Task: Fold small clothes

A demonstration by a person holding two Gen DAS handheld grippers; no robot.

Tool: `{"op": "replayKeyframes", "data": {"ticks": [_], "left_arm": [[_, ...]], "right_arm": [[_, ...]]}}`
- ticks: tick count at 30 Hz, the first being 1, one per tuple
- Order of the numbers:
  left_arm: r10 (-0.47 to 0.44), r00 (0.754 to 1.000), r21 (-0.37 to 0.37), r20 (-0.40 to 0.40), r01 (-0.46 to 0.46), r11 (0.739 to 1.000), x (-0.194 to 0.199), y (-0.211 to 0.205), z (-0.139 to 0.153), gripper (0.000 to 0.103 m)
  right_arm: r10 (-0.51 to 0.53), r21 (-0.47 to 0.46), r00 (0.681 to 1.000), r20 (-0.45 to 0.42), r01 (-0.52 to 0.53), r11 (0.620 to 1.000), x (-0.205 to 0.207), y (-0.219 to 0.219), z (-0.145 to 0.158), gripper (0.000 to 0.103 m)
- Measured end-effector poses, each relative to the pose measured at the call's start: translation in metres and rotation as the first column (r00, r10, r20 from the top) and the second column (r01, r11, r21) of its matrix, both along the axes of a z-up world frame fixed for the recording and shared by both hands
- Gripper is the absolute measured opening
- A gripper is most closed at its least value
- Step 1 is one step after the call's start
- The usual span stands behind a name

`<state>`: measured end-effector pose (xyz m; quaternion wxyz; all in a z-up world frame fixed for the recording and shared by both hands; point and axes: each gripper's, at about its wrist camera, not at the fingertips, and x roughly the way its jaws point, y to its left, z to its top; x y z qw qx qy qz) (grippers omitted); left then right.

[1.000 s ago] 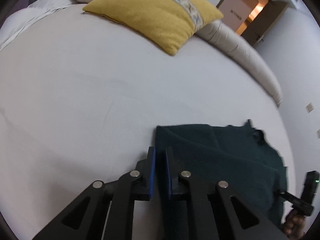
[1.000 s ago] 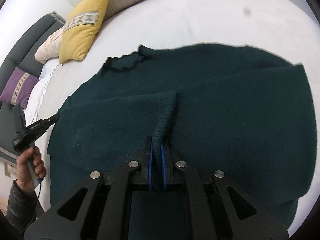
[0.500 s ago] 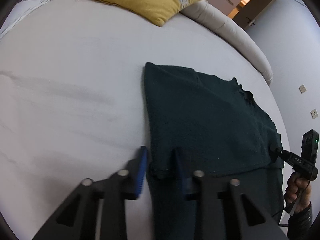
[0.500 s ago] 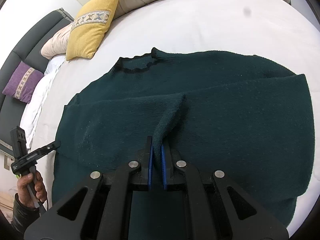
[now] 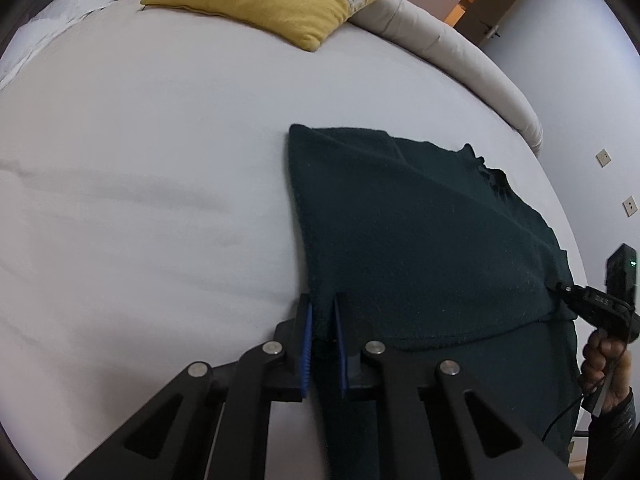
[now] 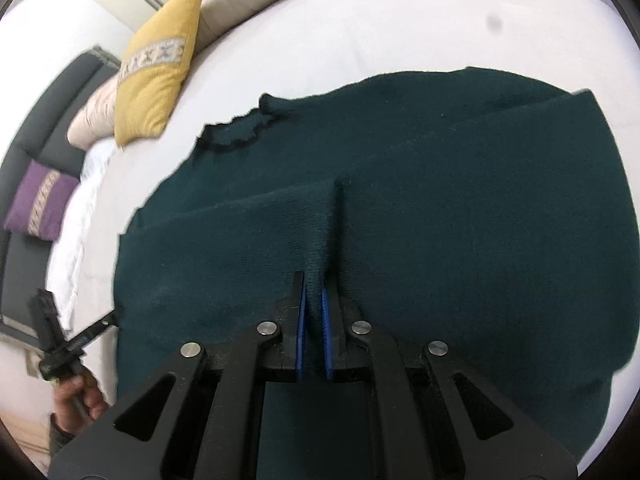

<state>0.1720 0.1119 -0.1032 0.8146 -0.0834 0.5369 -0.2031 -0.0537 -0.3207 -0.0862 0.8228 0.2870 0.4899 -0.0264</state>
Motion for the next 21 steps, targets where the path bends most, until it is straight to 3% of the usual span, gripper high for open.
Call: {"op": "replayKeyframes", "data": {"ticks": [3,6,10,13,18,21], "left_arm": [[-0.014,1.0,0.011,-0.004,0.015,1.0,0.0,-0.002,0.0,0.012],[-0.011,1.0,0.004,-0.01,0.011,1.0,-0.001,-0.002,-0.004,0.012],[0.008,1.0,-0.017,-0.018,-0.008,1.0,-0.001,0.0,-0.004,0.015],[0.03,0.999,-0.032,-0.018,-0.03,0.999,-0.008,0.004,0.007,0.025],[0.078,0.989,0.005,0.125,-0.079,0.997,-0.023,0.006,0.046,0.033],[0.011,0.988,0.035,0.155,-0.017,0.999,-0.022,-0.019,0.049,0.037]], "right_arm": [[0.028,-0.057,1.0,0.001,-0.028,0.998,0.0,0.008,0.005,0.005],[-0.006,0.018,1.0,-0.011,0.007,1.0,0.001,-0.004,-0.008,0.005],[0.007,0.008,1.0,-0.005,-0.007,1.0,0.002,-0.003,-0.014,0.004],[-0.003,0.069,1.0,0.015,0.002,0.998,-0.002,-0.01,-0.012,0.009],[-0.053,-0.065,0.996,0.071,0.058,0.996,-0.019,-0.005,0.026,0.012],[-0.013,-0.046,0.991,0.134,0.02,0.999,-0.013,0.008,0.042,0.012]]}}
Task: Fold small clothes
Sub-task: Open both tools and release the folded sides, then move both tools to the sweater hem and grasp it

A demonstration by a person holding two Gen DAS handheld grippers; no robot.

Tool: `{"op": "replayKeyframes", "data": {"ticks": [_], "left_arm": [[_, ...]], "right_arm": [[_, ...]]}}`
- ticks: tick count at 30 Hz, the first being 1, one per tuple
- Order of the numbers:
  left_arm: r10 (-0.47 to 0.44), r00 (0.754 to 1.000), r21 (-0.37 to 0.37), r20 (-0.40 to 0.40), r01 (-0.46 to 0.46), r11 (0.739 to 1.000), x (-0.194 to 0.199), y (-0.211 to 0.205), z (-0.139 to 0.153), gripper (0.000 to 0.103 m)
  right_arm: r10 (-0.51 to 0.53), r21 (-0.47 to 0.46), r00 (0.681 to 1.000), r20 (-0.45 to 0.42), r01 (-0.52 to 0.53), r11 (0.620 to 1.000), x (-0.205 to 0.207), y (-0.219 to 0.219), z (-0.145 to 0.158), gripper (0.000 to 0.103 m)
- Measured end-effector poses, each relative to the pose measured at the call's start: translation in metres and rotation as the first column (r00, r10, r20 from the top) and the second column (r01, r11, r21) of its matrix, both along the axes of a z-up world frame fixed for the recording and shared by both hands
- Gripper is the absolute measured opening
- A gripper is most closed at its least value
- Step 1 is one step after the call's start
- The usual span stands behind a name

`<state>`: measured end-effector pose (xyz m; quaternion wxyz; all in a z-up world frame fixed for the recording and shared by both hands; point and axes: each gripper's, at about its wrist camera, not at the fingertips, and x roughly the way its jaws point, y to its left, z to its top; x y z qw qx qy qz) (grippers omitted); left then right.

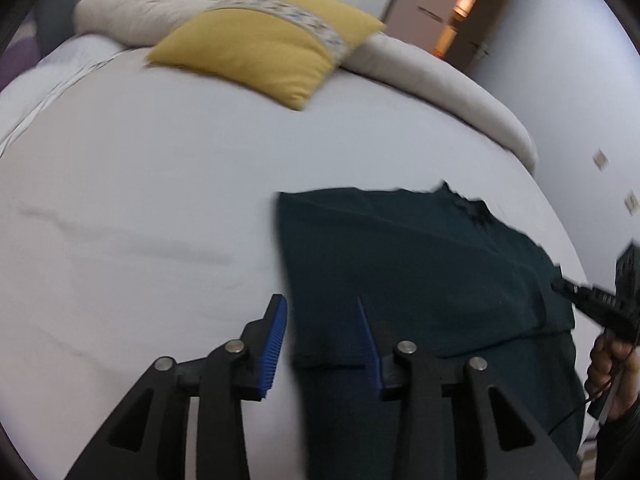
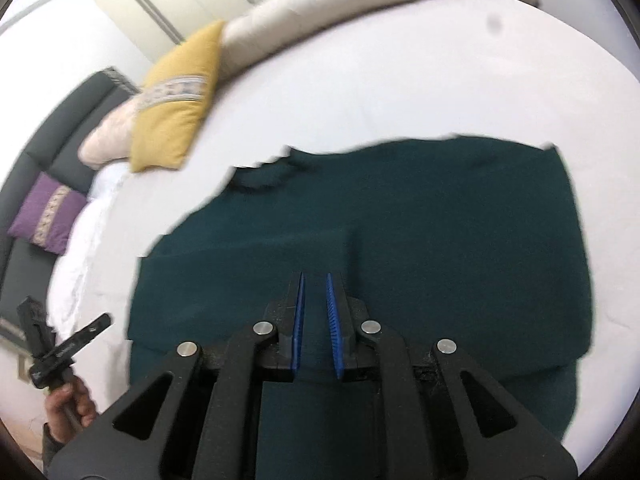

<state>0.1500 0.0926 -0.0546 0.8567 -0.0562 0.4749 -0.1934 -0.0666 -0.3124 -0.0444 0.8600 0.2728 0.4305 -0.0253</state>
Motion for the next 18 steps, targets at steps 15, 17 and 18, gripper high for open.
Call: {"op": "replayKeyframes", "data": {"ticks": [15,17,18], "left_arm": [[-0.011,0.999,-0.052,-0.037,0.009,0.999,-0.022,0.003,-0.018,0.046],[-0.004,1.0,-0.056,-0.016,0.004,0.998,-0.042,0.015,-0.005,0.063],[-0.006,1.0,-0.074,-0.019,0.005,0.997,-0.051,0.02,0.0,0.065]], "right_arm": [[-0.057,0.004,0.998,-0.035,0.057,0.998,-0.056,-0.028,-0.018,0.017],[-0.071,-0.005,0.997,-0.003,0.071,0.997,-0.081,-0.034,-0.002,0.025],[-0.077,-0.022,0.997,0.01,0.077,0.997,-0.096,-0.035,0.006,0.038]]}}
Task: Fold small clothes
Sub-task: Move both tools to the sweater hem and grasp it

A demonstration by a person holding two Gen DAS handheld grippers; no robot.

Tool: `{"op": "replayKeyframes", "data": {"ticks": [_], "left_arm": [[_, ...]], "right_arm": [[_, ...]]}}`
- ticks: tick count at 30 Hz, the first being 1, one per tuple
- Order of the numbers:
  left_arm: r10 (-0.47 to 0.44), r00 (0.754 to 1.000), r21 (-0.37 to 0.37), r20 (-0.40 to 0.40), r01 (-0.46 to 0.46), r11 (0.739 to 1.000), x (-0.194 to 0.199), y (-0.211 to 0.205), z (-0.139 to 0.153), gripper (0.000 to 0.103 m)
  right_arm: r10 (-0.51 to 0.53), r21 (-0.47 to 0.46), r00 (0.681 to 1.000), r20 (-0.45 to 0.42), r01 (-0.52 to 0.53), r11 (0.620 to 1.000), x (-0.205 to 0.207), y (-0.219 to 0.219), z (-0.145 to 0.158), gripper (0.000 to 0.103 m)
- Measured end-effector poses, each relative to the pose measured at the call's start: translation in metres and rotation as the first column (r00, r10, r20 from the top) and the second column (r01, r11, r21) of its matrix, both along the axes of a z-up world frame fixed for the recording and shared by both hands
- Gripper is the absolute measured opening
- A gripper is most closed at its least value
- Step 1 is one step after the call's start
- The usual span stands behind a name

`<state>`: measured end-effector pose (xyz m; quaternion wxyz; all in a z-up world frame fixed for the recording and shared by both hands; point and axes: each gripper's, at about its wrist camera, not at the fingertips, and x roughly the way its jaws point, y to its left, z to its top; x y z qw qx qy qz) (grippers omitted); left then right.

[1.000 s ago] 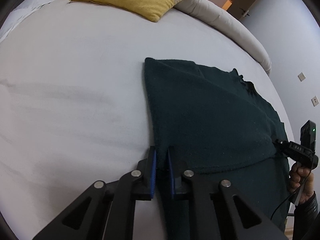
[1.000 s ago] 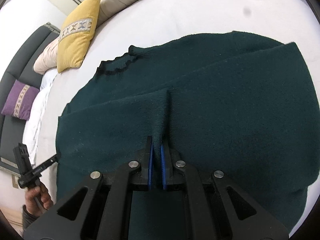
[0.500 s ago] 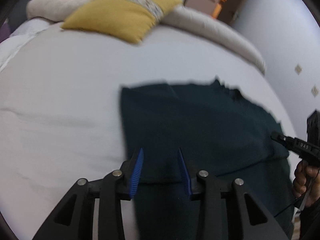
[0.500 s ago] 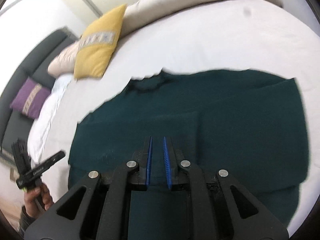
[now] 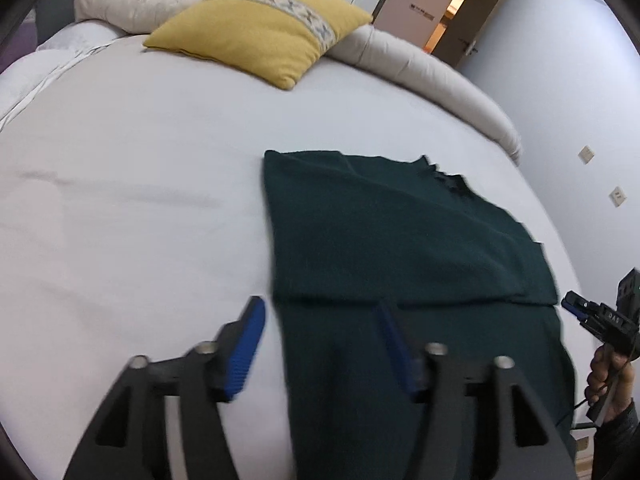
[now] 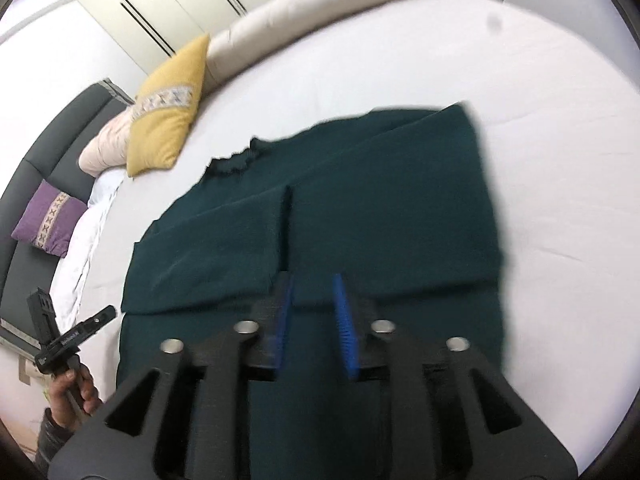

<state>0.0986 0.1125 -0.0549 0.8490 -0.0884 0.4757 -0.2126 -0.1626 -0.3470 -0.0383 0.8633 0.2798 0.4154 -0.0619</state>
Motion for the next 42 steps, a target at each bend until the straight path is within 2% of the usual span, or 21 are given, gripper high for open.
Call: {"op": "replayKeyframes", "data": {"ticks": [1,3,7,12,17,21,23,26,30,33,36,37,40,41,42], "left_arm": [[-0.002,1.0,-0.02,-0.007,0.002,1.0,-0.01,0.006,0.004,0.065],[-0.018,0.999,-0.055,-0.033,0.016,0.998,-0.034,0.017,0.008,0.068],[-0.062,0.991,-0.128,-0.121,0.047,0.991,-0.085,0.041,0.002,0.068],[-0.095,0.96,-0.193,-0.264,0.044,0.98,-0.148,0.068,-0.024,0.068],[-0.09,0.939,-0.218,-0.331,0.016,0.976,-0.194,0.085,-0.047,0.068],[-0.081,0.931,-0.29,-0.357,-0.028,0.957,-0.204,0.096,-0.053,0.068],[-0.097,0.925,-0.302,-0.366,-0.02,0.953,-0.204,0.095,-0.058,0.068],[-0.137,0.902,-0.335,-0.409,-0.009,0.942,-0.207,0.095,-0.07,0.068],[-0.147,0.887,-0.405,-0.438,-0.049,0.913,-0.201,0.1,-0.077,0.067],[-0.166,0.866,-0.465,-0.472,-0.085,0.881,-0.195,0.105,-0.084,0.067],[-0.169,0.855,-0.483,-0.49,-0.105,0.869,-0.195,0.107,-0.085,0.063],[-0.17,0.855,-0.478,-0.491,-0.101,0.872,-0.196,0.106,-0.085,0.059],[-0.167,0.844,-0.453,-0.509,-0.098,0.886,-0.201,0.106,-0.092,0.034],[-0.169,0.842,-0.449,-0.513,-0.096,0.888,-0.202,0.107,-0.093,0.028],[-0.17,0.841,-0.445,-0.514,-0.092,0.891,-0.202,0.106,-0.093,0.028]], "right_arm": [[-0.005,-0.013,1.0,0.006,0.005,1.0,-0.014,0.002,0.007,0.055],[-0.013,-0.035,0.999,0.043,0.014,0.999,-0.048,0.003,0.021,0.061],[0.023,-0.012,0.999,0.05,-0.023,1.0,-0.108,0.012,0.026,0.061],[0.044,0.098,0.999,0.023,-0.046,0.994,-0.188,0.012,0.007,0.061],[0.07,0.197,0.997,0.016,-0.072,0.978,-0.238,0.015,-0.012,0.061],[0.075,0.246,0.997,-0.002,-0.072,0.966,-0.258,0.012,-0.022,0.061],[0.078,0.263,0.997,0.004,-0.076,0.962,-0.263,0.011,-0.024,0.061],[0.093,0.277,0.996,0.004,-0.091,0.957,-0.275,0.008,-0.024,0.061],[0.1,0.282,0.995,-0.013,-0.092,0.955,-0.275,0.005,-0.029,0.061],[0.106,0.289,0.994,-0.02,-0.095,0.952,-0.278,0.003,-0.03,0.061],[0.108,0.286,0.994,-0.035,-0.094,0.954,-0.28,0.0,-0.033,0.061],[0.105,0.29,0.994,-0.037,-0.09,0.953,-0.278,-0.002,-0.034,0.061],[0.102,0.296,0.994,-0.046,-0.084,0.951,-0.281,-0.006,-0.036,0.061],[0.104,0.296,0.993,-0.051,-0.084,0.952,-0.282,-0.006,-0.037,0.061],[0.105,0.295,0.993,-0.056,-0.084,0.952,-0.283,-0.007,-0.037,0.061]]}}
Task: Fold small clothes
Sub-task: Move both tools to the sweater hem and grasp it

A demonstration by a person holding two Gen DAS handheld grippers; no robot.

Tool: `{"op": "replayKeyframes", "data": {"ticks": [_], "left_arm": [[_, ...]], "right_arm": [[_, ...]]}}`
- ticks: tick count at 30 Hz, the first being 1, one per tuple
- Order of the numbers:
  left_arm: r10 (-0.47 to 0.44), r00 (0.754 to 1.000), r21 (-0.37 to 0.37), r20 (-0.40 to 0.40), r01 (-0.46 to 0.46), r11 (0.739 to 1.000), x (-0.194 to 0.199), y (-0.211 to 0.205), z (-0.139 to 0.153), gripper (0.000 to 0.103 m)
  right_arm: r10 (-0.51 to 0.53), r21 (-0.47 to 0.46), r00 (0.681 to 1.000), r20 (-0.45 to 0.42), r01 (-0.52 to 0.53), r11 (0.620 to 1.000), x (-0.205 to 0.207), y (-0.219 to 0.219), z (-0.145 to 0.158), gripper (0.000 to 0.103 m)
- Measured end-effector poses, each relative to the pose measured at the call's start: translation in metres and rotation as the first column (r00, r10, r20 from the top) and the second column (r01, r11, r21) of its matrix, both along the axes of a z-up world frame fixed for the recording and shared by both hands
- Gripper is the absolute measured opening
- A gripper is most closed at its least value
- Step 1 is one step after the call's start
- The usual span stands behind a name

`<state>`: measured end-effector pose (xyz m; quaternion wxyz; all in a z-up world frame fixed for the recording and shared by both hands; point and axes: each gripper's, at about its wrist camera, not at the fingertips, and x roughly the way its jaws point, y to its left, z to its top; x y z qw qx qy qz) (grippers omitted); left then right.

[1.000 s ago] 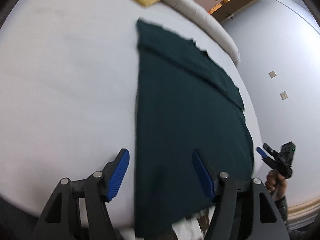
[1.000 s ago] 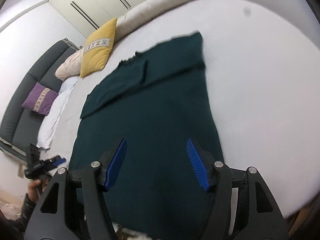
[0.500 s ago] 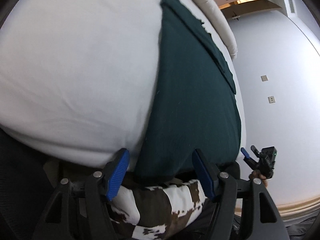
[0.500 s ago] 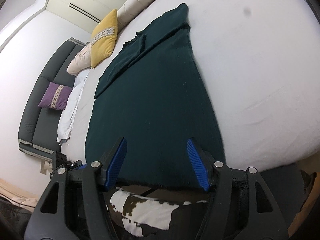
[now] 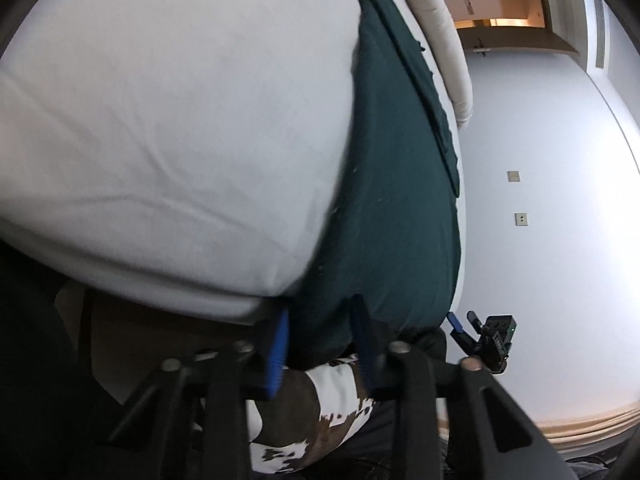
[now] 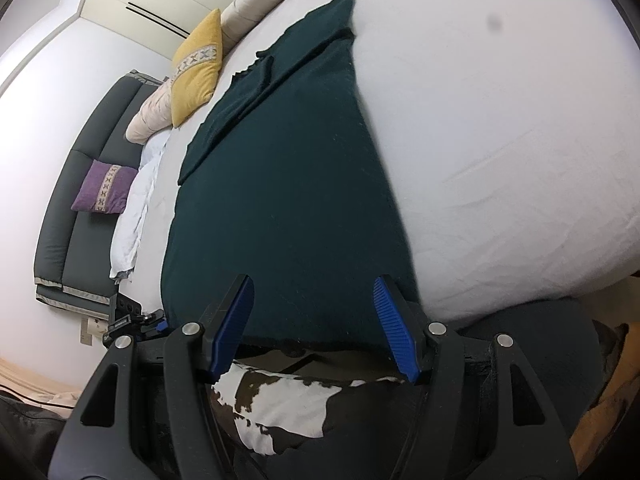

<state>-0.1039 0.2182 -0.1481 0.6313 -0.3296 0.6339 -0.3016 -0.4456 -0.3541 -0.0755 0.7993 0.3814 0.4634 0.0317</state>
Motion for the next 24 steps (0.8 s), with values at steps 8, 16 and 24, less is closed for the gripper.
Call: {"op": "replayKeyframes", "data": {"ticks": [8,16,24], "left_arm": [[-0.015,1.0,0.002,0.015,0.015,1.0,-0.001,-0.003,0.006,0.017],[-0.034,0.999,0.022,0.042,0.034,0.999,-0.001,-0.004,0.017,0.007],[-0.048,0.996,0.045,0.073,0.045,0.998,-0.004,0.0,0.026,0.007]], "right_arm": [[-0.028,-0.009,0.997,-0.068,0.028,1.0,-0.009,-0.014,-0.006,0.061],[-0.024,0.007,0.992,-0.123,0.025,1.0,-0.005,-0.017,-0.016,0.06],[0.04,0.014,0.974,-0.224,-0.038,0.999,0.009,-0.015,-0.024,0.059]]}}
